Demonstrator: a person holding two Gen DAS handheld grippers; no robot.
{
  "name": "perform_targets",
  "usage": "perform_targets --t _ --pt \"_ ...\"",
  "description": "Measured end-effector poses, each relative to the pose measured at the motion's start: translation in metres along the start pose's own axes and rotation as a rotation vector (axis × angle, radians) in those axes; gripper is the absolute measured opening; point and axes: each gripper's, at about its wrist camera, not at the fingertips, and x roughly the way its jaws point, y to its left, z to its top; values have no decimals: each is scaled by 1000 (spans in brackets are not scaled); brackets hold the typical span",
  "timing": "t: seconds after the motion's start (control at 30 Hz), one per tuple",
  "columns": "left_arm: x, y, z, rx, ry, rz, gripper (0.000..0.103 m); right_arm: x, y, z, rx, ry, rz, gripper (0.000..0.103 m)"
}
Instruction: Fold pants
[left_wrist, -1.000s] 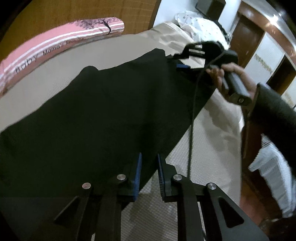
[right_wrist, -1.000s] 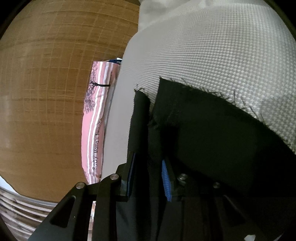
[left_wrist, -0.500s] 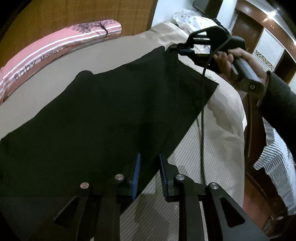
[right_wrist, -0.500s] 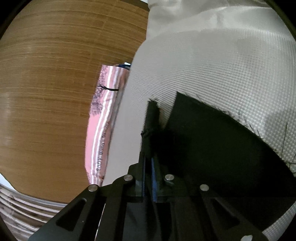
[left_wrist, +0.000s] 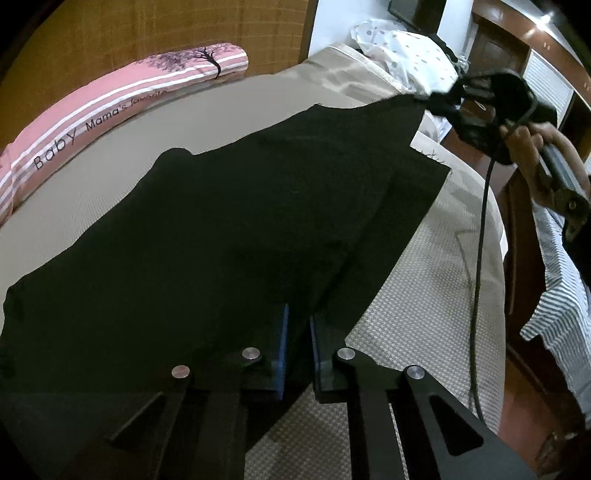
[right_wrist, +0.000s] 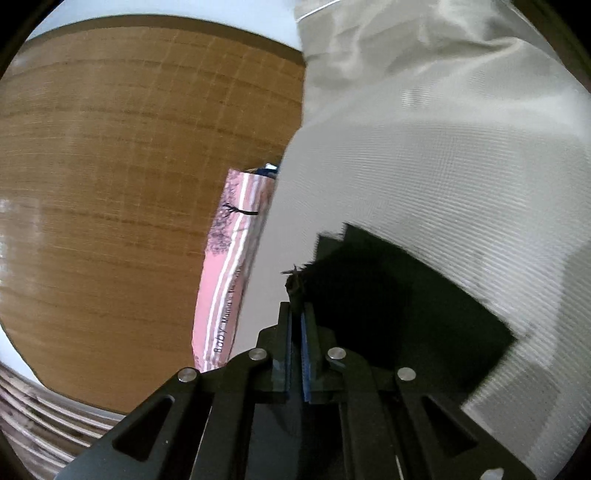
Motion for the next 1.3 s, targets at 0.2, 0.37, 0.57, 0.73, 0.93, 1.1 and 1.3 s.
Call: perform_targets --t 0.2,0.37,0.57,0.73,0.93,1.1,1.3 --pt "-2 -4 3 31 -3 16 10 -12 -30 -3 86 -10 -13 5" --pt "-8 -7 4 69 -15 -10 10 -28 -11 -9 20 -61 -22 5" --pt "3 -18 -2 125 28 2 10 -48 -30 -22 3 -87 -159 5" --pt "3 -19 -3 129 35 -10 11 -46 -60 -30 50 -79 -247 5" --pt "-7 -5 -3 43 69 -88 19 -34 -70 -26 43 -51 -324 4" --pt "-42 18 -16 4 23 -132 27 -58 -56 -22 -1 -114 -464 25" --pt "-80 92 -37 -161 -76 1 39 -61 -4 -32 -174 -109 -481 26"
